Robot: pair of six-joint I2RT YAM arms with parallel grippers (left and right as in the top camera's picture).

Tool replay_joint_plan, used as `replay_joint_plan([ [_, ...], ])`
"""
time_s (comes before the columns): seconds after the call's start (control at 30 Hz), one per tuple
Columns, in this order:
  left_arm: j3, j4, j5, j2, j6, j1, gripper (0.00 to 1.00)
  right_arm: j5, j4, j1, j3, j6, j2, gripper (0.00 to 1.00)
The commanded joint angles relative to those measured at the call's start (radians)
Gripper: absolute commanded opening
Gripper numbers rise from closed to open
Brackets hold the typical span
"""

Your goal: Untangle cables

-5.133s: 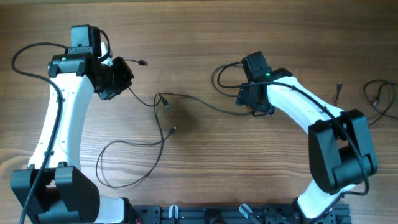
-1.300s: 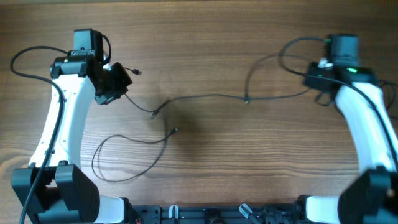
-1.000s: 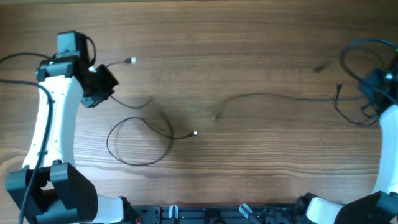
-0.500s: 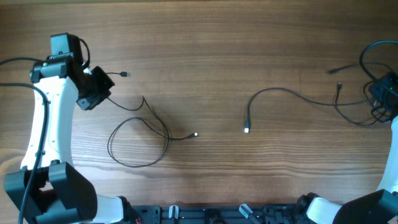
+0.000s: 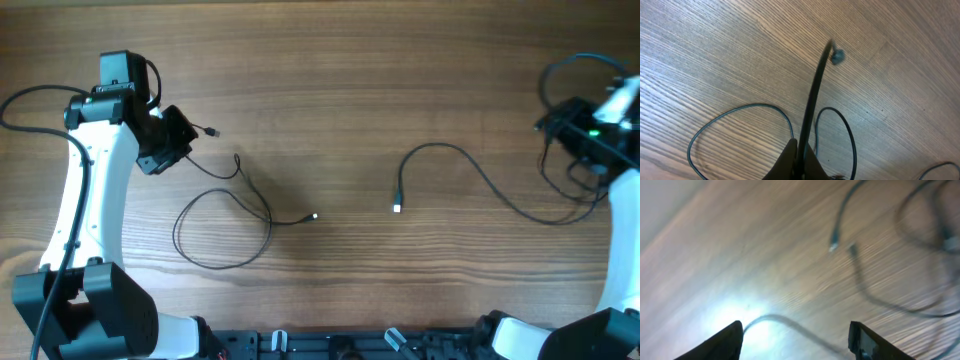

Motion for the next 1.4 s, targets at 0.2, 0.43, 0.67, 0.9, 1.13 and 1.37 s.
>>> replay_joint_plan([
  [0.2,-0.008,0.003,0.008,-0.005,0.002,-0.003,0.04,0.013,-0.09,0.413,0.002,-0.068,0.117,0.66],
  [0.43,-0.008,0.003,0.008,-0.005,0.002,-0.003,0.04,0.091,-0.093,0.626,0.002,-0.064,0.342,0.63],
  [0.67,-0.008,0.003,0.008,-0.005,0.002,-0.003,0.04,0.098,-0.085,0.695,0.002,0.021,0.528,0.56],
  [0.9,-0.008,0.003,0.008,-0.005,0.002,-0.003,0.04,0.1,-0.071,0.711,0.002,0.068,0.567,0.34],
  [1.13,-0.008,0.003,0.008,-0.005,0.002,-0.003,0.04,0.1,-0.071,0.711,0.002,0.118,0.567,0.04],
  [1.37,-0.008,0.0,0.008,-0.005,0.002,-0.003,0.04,0.141,-0.114,0.658,0.037,0.117,0.535,0.04],
])
